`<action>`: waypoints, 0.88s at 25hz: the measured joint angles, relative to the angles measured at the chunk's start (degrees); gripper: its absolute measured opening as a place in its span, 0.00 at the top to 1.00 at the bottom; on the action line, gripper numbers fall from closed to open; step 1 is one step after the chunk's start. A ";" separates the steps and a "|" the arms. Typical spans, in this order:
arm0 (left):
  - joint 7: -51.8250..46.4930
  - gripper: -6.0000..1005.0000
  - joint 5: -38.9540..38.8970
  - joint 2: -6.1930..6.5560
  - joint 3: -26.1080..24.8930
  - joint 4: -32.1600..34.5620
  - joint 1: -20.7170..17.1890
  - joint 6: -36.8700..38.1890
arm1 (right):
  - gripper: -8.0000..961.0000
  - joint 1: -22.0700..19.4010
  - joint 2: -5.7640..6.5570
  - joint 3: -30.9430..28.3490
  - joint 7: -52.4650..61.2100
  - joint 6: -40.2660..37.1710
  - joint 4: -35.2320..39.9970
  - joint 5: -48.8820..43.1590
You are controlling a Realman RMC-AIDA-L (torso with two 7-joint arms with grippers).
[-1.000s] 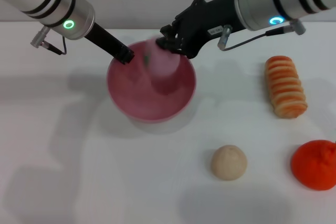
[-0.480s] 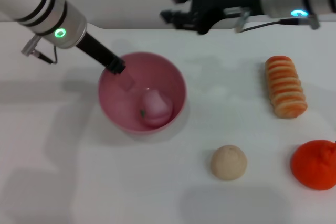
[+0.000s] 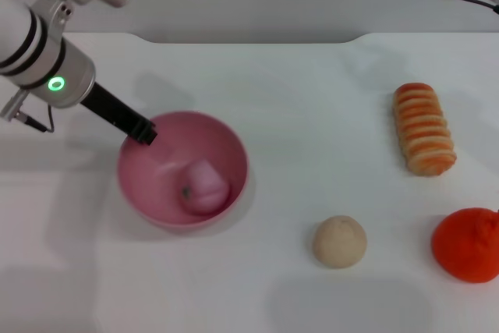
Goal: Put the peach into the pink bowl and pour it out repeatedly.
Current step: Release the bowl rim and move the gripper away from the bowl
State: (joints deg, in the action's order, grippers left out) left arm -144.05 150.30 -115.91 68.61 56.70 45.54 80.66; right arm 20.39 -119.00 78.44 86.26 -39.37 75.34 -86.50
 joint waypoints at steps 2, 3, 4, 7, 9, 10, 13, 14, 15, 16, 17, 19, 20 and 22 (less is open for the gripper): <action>-0.14 0.88 0.01 -0.04 -0.06 -0.76 -0.66 -0.18 | 0.58 -0.24 0.00 -0.82 -7.45 0.50 -3.59 8.70; -0.14 0.87 0.01 -0.04 -0.06 -0.76 -0.66 -0.18 | 0.58 -0.27 0.00 -1.03 -10.24 0.48 -4.92 11.97; -0.16 0.87 0.00 -0.10 -0.06 -1.08 -0.81 -0.22 | 0.58 -0.31 0.01 -1.16 -12.89 0.42 -6.12 14.79; -0.29 0.87 0.00 -0.45 -0.06 -2.23 -1.64 -0.28 | 0.58 -0.31 0.04 -1.24 -19.27 0.23 -8.88 21.46; -0.38 0.87 -0.01 -0.49 -0.06 -2.31 -1.88 -0.33 | 0.58 -0.02 0.09 -1.20 -20.50 0.13 -9.78 22.55; -0.38 0.87 -0.01 -0.49 -0.06 -2.31 -1.88 -0.33 | 0.58 0.28 0.12 -1.18 -20.75 0.12 -10.20 22.74; -0.69 0.87 -0.04 -0.52 -0.01 -2.32 -2.16 -0.52 | 0.58 0.95 0.14 -1.20 -20.82 0.18 -10.86 22.84; -0.75 0.87 -0.05 -0.52 0.06 -2.32 -2.17 -0.54 | 0.58 1.06 0.15 -1.25 -20.84 0.16 -10.91 22.87; -0.79 0.87 -0.06 -0.54 0.29 -2.32 -2.27 -0.55 | 0.58 1.14 0.16 -1.32 -20.85 0.11 -10.94 22.88; -0.79 0.87 -0.07 -0.54 0.33 -2.34 -2.32 -0.54 | 0.58 1.20 0.16 -1.36 -20.87 0.04 -10.94 22.90; -0.80 0.87 -0.07 -0.55 0.34 -2.35 -2.33 -0.55 | 0.58 1.28 0.18 -1.39 -20.89 0.01 -10.94 22.92; -0.84 0.87 -0.09 -0.63 0.37 -2.39 -2.39 -0.52 | 0.58 1.47 0.22 -1.41 -20.92 -0.04 -10.99 22.95; -0.86 0.86 -0.09 -0.67 0.37 -2.39 -2.41 -0.51 | 0.58 1.52 0.24 -1.41 -20.93 -0.04 -11.02 22.96; -0.86 0.86 -0.10 -0.72 0.40 -2.39 -2.41 -0.45 | 0.58 1.59 0.26 -1.43 -20.96 -0.06 -11.11 22.97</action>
State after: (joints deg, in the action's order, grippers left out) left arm -144.91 150.20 -116.63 69.00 54.31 43.13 80.21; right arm 21.99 -118.74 77.01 65.31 -39.43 64.23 -63.53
